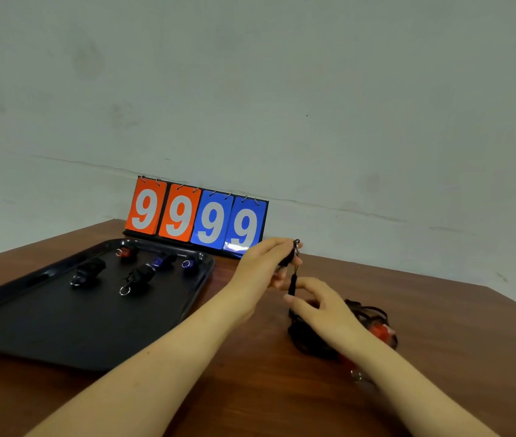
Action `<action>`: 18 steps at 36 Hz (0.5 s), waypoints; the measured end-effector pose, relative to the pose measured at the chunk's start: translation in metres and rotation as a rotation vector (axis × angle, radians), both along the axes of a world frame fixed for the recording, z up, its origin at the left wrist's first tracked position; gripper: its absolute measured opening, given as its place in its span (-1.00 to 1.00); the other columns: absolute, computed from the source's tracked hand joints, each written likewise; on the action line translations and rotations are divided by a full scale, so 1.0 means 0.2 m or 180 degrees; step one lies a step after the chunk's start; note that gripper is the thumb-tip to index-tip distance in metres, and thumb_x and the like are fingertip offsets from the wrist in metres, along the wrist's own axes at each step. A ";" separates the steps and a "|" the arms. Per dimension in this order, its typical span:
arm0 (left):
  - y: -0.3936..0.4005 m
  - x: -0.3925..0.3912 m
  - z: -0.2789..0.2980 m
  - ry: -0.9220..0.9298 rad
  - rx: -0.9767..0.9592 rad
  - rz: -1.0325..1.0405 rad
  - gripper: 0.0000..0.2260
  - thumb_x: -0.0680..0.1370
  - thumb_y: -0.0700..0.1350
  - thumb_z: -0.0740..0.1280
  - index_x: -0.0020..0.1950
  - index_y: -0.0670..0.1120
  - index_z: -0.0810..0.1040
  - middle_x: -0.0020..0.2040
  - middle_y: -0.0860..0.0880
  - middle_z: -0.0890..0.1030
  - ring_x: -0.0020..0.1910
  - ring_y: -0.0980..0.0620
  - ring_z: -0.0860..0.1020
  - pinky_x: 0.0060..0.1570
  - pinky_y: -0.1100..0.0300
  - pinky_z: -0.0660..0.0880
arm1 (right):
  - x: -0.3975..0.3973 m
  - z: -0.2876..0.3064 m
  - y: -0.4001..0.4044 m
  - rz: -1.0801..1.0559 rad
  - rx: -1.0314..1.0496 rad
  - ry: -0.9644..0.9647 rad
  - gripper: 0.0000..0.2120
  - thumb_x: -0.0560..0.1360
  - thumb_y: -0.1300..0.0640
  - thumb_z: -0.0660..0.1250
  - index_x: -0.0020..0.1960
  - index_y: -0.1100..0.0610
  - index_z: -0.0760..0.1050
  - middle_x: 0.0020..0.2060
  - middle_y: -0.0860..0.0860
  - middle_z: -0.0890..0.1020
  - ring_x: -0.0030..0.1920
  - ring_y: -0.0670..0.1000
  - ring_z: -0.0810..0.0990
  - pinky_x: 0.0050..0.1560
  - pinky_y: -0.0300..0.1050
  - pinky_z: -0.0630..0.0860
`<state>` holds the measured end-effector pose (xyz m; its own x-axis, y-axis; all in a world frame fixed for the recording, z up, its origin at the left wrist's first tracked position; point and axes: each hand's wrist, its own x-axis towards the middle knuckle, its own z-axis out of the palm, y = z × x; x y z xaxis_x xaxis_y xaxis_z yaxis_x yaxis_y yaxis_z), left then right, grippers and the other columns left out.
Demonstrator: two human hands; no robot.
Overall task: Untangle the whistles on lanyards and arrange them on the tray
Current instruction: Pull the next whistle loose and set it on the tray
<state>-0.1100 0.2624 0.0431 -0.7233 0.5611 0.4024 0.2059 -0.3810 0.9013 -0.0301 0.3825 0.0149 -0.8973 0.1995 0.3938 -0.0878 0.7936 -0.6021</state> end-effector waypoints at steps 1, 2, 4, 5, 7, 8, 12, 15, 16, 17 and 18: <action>0.00 0.00 0.00 -0.0049 0.0037 -0.0029 -0.80 0.62 -0.14 0.21 0.07 -0.12 0.63 -0.24 0.01 0.62 -0.40 0.11 0.37 -0.39 0.27 0.33 | 0.00 0.00 0.00 -0.0003 -0.0131 0.0046 -0.91 0.58 0.00 0.25 -0.02 -0.15 0.52 0.02 -0.24 0.56 0.05 -0.25 0.49 0.07 -0.27 0.37; 0.00 0.00 0.00 -0.0071 0.0036 -0.0013 -0.79 0.62 -0.13 0.21 0.06 -0.10 0.64 -0.23 0.02 0.62 -0.39 0.12 0.39 -0.36 0.27 0.34 | 0.00 0.00 0.00 -0.0024 -0.0308 0.0131 -0.85 0.59 0.04 0.23 -0.06 -0.04 0.57 -0.03 -0.11 0.62 -0.01 -0.16 0.55 0.01 -0.26 0.40; 0.01 -0.01 0.00 -0.0026 -0.0125 0.0161 -0.78 0.63 -0.09 0.19 0.03 -0.05 0.63 -0.22 0.06 0.64 -0.35 0.14 0.43 -0.28 0.31 0.39 | 0.00 0.03 0.02 -0.0185 -0.0867 0.0343 -0.74 0.61 0.10 0.18 -0.13 0.14 0.58 -0.11 0.00 0.67 -0.04 -0.06 0.59 0.03 -0.26 0.41; 0.01 -0.02 -0.01 -0.0005 -0.0253 0.0286 -0.78 0.64 -0.06 0.18 0.00 -0.04 0.62 -0.22 0.07 0.64 -0.33 0.14 0.45 -0.24 0.31 0.40 | 0.00 0.04 0.04 -0.0251 -0.1202 0.0455 -0.71 0.61 0.12 0.16 -0.18 0.18 0.55 -0.18 0.01 0.67 -0.05 -0.04 0.60 0.08 -0.19 0.42; 0.01 -0.05 -0.02 0.0050 -0.0540 0.0513 -0.76 0.65 -0.04 0.15 -0.06 -0.02 0.58 -0.22 0.06 0.63 -0.30 0.12 0.46 -0.18 0.28 0.42 | 0.00 0.06 0.08 -0.0180 -0.1961 0.0647 -0.69 0.62 0.14 0.12 -0.26 0.18 0.45 -0.42 0.00 0.56 -0.26 0.01 0.58 0.03 -0.05 0.46; 0.01 -0.06 -0.04 0.0164 -0.0725 0.0623 -0.75 0.66 -0.03 0.13 -0.08 -0.01 0.56 -0.23 0.07 0.61 -0.28 0.13 0.46 -0.15 0.26 0.43 | 0.00 0.07 0.09 -0.0111 -0.2380 0.0753 -0.69 0.63 0.14 0.11 -0.27 0.17 0.40 -0.51 -0.01 0.46 -0.39 0.02 0.49 -0.09 -0.04 0.47; 0.02 -0.10 -0.08 0.1205 -0.1609 0.0846 -0.77 0.65 0.03 0.12 -0.03 0.00 0.53 -0.21 0.09 0.53 -0.19 0.13 0.47 -0.12 0.22 0.42 | 0.02 0.11 0.15 -0.0064 -0.3183 0.1059 -0.67 0.64 0.13 0.11 -0.29 0.16 0.35 -0.58 -0.06 0.24 -0.53 -0.06 0.21 -0.40 -0.14 0.25; 0.02 -0.09 -0.10 0.1458 -0.1921 0.0633 -0.77 0.64 0.05 0.14 0.05 -0.03 0.51 -0.16 0.08 0.52 -0.18 0.12 0.47 -0.17 0.24 0.40 | 0.02 0.12 0.19 -0.0106 -0.3385 0.1144 -0.68 0.64 0.13 0.12 -0.27 0.16 0.36 -0.58 -0.06 0.22 -0.55 -0.08 0.18 -0.43 -0.16 0.18; 0.02 -0.09 -0.11 0.1502 -0.1996 0.0567 -0.79 0.63 0.06 0.15 0.07 -0.02 0.50 -0.13 0.07 0.52 -0.16 0.12 0.47 -0.17 0.24 0.40 | 0.02 0.11 0.20 -0.0103 -0.3461 0.1163 -0.69 0.64 0.13 0.12 -0.27 0.16 0.37 -0.58 -0.07 0.22 -0.56 -0.09 0.18 -0.45 -0.18 0.18; 0.02 -0.09 -0.11 0.1547 -0.2052 0.0520 -0.81 0.63 0.06 0.17 0.08 -0.01 0.50 -0.11 0.08 0.53 -0.16 0.13 0.47 -0.17 0.25 0.40 | 0.02 0.11 0.21 -0.0088 -0.3555 0.1183 -0.69 0.63 0.13 0.12 -0.27 0.16 0.36 -0.59 -0.08 0.22 -0.57 -0.10 0.18 -0.47 -0.20 0.19; 0.02 -0.09 -0.11 0.1581 -0.2084 0.0497 -0.82 0.62 0.05 0.18 0.09 0.01 0.50 -0.11 0.09 0.53 -0.16 0.14 0.47 -0.18 0.25 0.40 | 0.02 0.11 0.22 -0.0061 -0.3682 0.1205 -0.70 0.63 0.13 0.12 -0.27 0.15 0.36 -0.59 -0.08 0.22 -0.57 -0.10 0.18 -0.48 -0.21 0.18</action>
